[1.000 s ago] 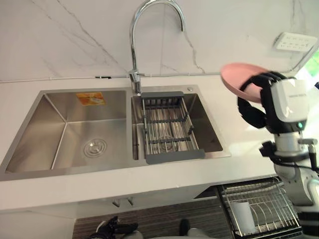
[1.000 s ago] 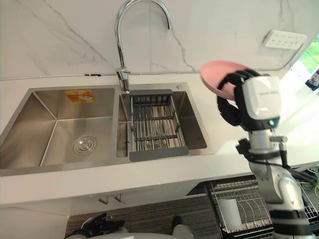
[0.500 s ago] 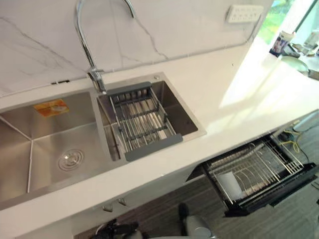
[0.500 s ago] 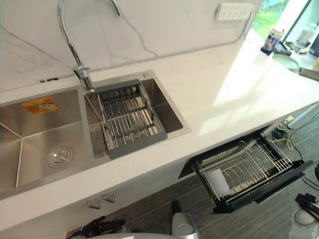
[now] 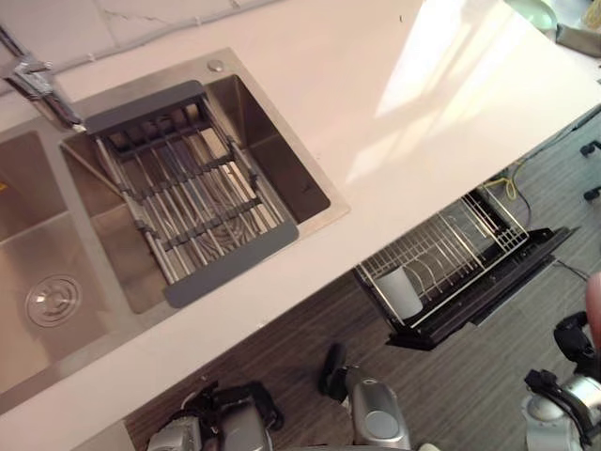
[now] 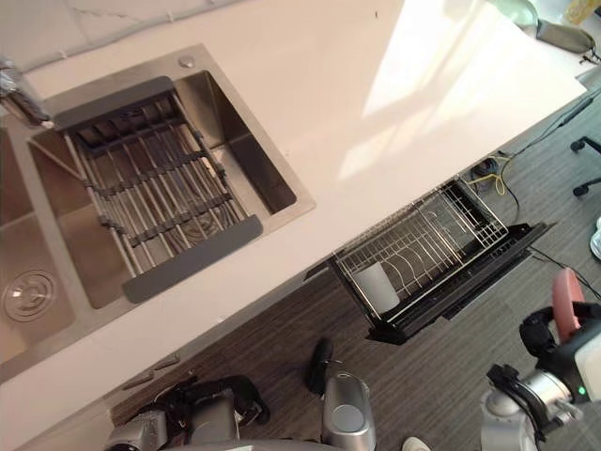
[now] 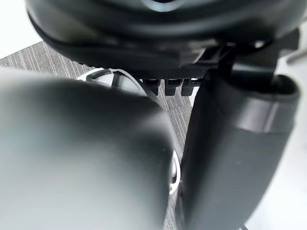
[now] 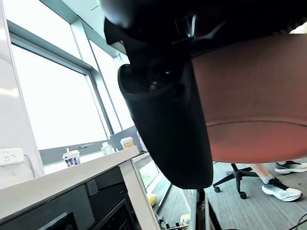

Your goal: Walk over to the sink, pick up the cup, carry it to the dishwasher, place the cup inside the dishwasher, then close the dishwasher door

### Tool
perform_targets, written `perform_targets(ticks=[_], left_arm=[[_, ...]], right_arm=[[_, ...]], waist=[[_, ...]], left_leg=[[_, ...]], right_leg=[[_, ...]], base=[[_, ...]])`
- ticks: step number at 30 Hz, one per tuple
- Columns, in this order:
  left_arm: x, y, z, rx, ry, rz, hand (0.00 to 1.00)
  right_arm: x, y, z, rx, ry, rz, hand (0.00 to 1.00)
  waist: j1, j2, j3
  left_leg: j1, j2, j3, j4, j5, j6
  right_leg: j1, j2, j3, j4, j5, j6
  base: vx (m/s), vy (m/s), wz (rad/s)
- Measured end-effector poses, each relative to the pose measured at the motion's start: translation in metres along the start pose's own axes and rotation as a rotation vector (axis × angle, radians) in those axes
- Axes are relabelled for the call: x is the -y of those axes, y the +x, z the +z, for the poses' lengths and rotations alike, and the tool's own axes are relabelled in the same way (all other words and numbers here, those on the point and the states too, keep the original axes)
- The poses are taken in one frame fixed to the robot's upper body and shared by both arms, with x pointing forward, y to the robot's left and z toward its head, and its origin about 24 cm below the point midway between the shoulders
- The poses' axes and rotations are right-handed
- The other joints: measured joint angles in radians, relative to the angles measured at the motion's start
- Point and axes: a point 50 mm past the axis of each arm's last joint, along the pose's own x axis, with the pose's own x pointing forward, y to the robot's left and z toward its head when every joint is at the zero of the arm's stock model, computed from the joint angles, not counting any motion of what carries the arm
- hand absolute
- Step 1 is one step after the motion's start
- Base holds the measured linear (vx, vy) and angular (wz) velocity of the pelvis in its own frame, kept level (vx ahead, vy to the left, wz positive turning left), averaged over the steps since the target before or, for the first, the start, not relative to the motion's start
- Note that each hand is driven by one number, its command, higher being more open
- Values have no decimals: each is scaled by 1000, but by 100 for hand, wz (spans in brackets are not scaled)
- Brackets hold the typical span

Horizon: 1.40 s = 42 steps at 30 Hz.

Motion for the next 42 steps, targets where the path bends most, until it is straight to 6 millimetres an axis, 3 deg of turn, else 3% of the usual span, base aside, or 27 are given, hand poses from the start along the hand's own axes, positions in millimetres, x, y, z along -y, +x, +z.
perform_targets(ticks=[2,6,12,19,25,35,39,40,42], left_arm=[[3,0,0,7,-26,-7,100],[10,0,2,33,-39,-30,100],[24,1,5,67,-39,-70,100],[29,1,8,74,-27,-95,100],[29,1,9,75,-7,-110,100],[43,1,19,97,3,-161,100],[49,1,21,103,-7,-193,100],[51,1,23,106,-11,-199,100],[52,1,24,109,-11,-205,100]], right_arm=[[-5,-1,10,35,29,17,0],[-12,3,28,81,81,41,0],[-11,20,55,204,93,59,0],[-27,22,86,314,98,161,0],[-37,42,115,390,66,219,0],[-55,81,126,293,-57,332,0],[-50,101,133,263,-99,325,0],[-46,108,134,244,-114,307,100],[-40,118,133,209,-141,282,100]], waist=[[18,0,3],[22,8,20],[25,42,55],[40,72,72],[42,97,85],[72,152,111],[77,175,116],[83,180,116],[90,187,117]], left_leg=[[21,-21,7,-47,28,-8],[27,-54,0,-101,63,-3],[36,-113,-75,-164,106,10],[23,-151,-131,-206,147,21],[-17,-187,-177,-235,179,35],[-111,-245,-283,-239,212,52],[-143,-258,-292,-235,220,60],[-154,-260,-294,-232,221,61],[-165,-261,-296,-228,223,62]], right_leg=[[4,4,12,-23,8,0],[5,-5,10,-52,25,0],[27,-33,-16,-72,43,10],[23,-61,-49,-72,57,8],[-29,-95,-52,-46,68,6],[-125,-156,-67,26,68,6],[-161,-175,-66,47,69,5],[-172,-178,-64,53,69,5],[-184,-181,-62,58,69,4]], base=[[43,-66,-11],[7,-23,5],[-54,3,17],[-91,-4,18],[-91,10,9],[-56,30,14],[-28,28,8],[-22,22,4],[0,0,0]])
